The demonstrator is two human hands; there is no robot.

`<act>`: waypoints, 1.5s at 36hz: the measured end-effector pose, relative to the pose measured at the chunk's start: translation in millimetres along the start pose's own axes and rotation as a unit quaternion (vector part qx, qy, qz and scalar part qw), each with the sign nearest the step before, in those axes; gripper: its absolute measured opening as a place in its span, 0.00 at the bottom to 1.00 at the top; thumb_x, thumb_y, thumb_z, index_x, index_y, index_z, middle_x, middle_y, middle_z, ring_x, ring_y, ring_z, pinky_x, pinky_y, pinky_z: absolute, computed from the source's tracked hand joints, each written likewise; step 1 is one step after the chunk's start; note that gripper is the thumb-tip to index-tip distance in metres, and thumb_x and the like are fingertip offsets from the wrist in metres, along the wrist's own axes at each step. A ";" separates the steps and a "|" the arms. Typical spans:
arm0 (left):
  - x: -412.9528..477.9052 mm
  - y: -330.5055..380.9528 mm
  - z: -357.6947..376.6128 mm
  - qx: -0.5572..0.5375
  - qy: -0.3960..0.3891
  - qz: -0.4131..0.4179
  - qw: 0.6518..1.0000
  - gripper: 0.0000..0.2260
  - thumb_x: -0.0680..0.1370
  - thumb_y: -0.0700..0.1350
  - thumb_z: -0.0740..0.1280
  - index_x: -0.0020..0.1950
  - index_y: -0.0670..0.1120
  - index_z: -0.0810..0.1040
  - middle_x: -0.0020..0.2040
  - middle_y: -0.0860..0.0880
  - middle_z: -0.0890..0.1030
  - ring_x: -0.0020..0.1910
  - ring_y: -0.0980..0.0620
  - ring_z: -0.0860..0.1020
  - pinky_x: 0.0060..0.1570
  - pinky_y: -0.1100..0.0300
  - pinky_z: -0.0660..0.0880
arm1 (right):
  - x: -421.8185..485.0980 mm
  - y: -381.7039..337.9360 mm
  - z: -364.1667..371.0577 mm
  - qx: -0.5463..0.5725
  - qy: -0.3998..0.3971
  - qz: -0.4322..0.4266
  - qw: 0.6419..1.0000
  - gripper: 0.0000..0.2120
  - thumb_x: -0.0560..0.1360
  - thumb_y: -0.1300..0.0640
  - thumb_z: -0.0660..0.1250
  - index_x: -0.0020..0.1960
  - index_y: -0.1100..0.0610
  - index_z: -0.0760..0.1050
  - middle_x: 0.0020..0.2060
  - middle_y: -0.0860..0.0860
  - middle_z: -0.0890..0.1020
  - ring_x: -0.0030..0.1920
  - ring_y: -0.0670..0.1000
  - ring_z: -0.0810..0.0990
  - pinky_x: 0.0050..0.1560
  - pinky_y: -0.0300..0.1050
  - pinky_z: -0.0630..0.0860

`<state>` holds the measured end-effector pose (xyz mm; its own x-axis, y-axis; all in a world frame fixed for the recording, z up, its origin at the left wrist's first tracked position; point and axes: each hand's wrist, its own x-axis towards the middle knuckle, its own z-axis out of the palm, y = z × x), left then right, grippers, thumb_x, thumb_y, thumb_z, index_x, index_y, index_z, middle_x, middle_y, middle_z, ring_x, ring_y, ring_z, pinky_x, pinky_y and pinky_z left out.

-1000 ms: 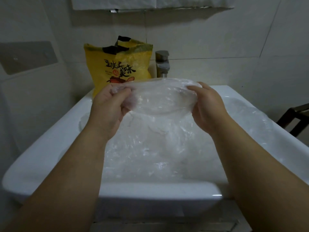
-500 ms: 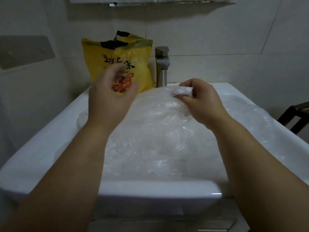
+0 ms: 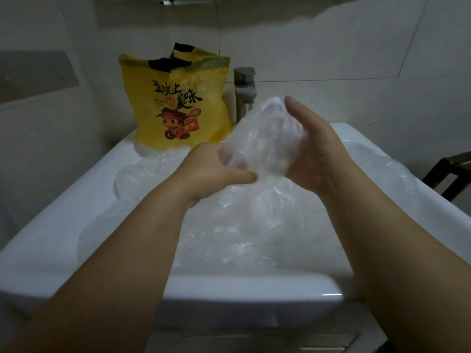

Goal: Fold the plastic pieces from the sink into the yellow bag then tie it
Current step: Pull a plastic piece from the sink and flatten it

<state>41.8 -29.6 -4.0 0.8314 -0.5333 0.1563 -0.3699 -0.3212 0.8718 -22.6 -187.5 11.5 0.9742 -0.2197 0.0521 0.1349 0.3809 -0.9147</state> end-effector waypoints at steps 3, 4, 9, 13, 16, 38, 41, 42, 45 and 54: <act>-0.1 0.0 1.8 -0.042 0.032 -0.010 0.999 0.13 0.66 0.43 0.80 0.48 0.48 0.82 0.41 0.53 0.85 0.39 0.61 0.82 0.35 0.70 0.75 | -0.6 9.7 9.7 -0.054 -0.060 0.000 0.997 0.32 0.69 0.47 0.73 0.69 0.54 0.68 0.60 0.58 0.79 0.56 0.60 0.81 0.54 0.63 0.78; -1.0 0.0 2.5 -0.051 0.037 -0.012 0.998 0.14 0.66 0.43 0.79 0.49 0.47 0.83 0.43 0.52 0.85 0.42 0.58 0.83 0.38 0.68 0.75 | -0.9 13.4 12.6 -0.086 -0.045 -0.011 0.995 0.28 0.70 0.52 0.73 0.67 0.55 0.69 0.58 0.58 0.81 0.54 0.59 0.82 0.54 0.61 0.79; -3.7 -0.4 1.3 -0.082 0.069 -0.022 0.994 0.18 0.66 0.46 0.80 0.53 0.48 0.82 0.47 0.52 0.84 0.45 0.55 0.83 0.45 0.60 0.79 | -0.4 13.7 13.1 -0.073 0.080 -0.046 0.993 0.05 0.78 0.63 0.63 0.53 0.60 0.74 0.48 0.58 0.82 0.46 0.55 0.84 0.46 0.49 0.82; -6.1 -1.5 -3.4 -0.131 0.046 -0.037 0.990 0.18 0.66 0.48 0.79 0.54 0.47 0.82 0.46 0.49 0.86 0.44 0.50 0.84 0.42 0.57 0.81 | -2.2 7.3 10.7 -0.034 0.119 -0.059 0.991 0.06 0.81 0.61 0.58 0.50 0.61 0.73 0.47 0.56 0.81 0.46 0.54 0.83 0.45 0.45 0.82; -9.5 0.0 -4.9 -0.193 0.027 -0.033 0.980 0.26 0.61 0.52 0.77 0.57 0.46 0.81 0.48 0.47 0.85 0.46 0.48 0.84 0.41 0.56 0.79 | -1.1 10.3 13.0 -0.025 0.113 -0.058 0.992 0.09 0.82 0.58 0.58 0.47 0.60 0.74 0.47 0.57 0.82 0.48 0.56 0.83 0.50 0.49 0.81; -11.7 -2.1 3.0 -0.234 -0.142 -0.054 0.960 0.10 0.74 0.30 0.67 0.50 0.42 0.80 0.41 0.49 0.85 0.36 0.54 0.82 0.37 0.63 0.80 | 5.5 7.3 4.9 0.173 0.070 0.008 0.982 0.18 0.81 0.52 0.59 0.64 0.64 0.72 0.57 0.61 0.81 0.57 0.60 0.81 0.56 0.59 0.77; -11.4 -4.5 4.0 -0.192 -0.141 -0.061 0.969 0.08 0.75 0.32 0.68 0.49 0.43 0.82 0.41 0.48 0.83 0.36 0.54 0.80 0.40 0.62 0.78 | 4.2 5.9 2.5 0.193 0.102 -0.017 0.976 0.13 0.81 0.55 0.59 0.61 0.63 0.72 0.57 0.60 0.81 0.57 0.59 0.80 0.61 0.59 0.75; -10.2 -5.7 4.9 -0.179 -0.130 -0.063 0.973 0.08 0.75 0.33 0.69 0.50 0.43 0.82 0.42 0.48 0.83 0.37 0.55 0.80 0.41 0.62 0.77 | 5.1 6.1 1.7 0.192 0.115 -0.026 0.974 0.13 0.81 0.56 0.60 0.61 0.62 0.72 0.55 0.59 0.81 0.56 0.58 0.81 0.60 0.57 0.75; -7.0 -6.3 6.3 -0.166 -0.063 -0.057 0.982 0.07 0.76 0.42 0.71 0.52 0.44 0.82 0.45 0.48 0.83 0.38 0.55 0.80 0.41 0.63 0.77 | 7.5 7.0 2.9 0.170 0.143 -0.050 0.974 0.11 0.81 0.58 0.60 0.61 0.62 0.73 0.52 0.58 0.82 0.52 0.56 0.82 0.58 0.54 0.77; -8.2 -5.0 7.1 -0.184 -0.035 -0.069 0.980 0.04 0.73 0.38 0.72 0.47 0.42 0.81 0.33 0.50 0.79 0.27 0.59 0.75 0.26 0.68 0.70 | 4.8 8.0 4.9 0.208 0.137 -0.075 0.966 0.14 0.80 0.58 0.62 0.64 0.61 0.73 0.56 0.58 0.81 0.54 0.55 0.82 0.58 0.51 0.78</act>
<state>33.9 -29.2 -13.0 0.8279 -0.5609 0.0036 -0.0704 -0.0975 0.9927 -15.9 -181.1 6.4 0.8616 -0.5074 0.0114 0.3866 0.6416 -0.6625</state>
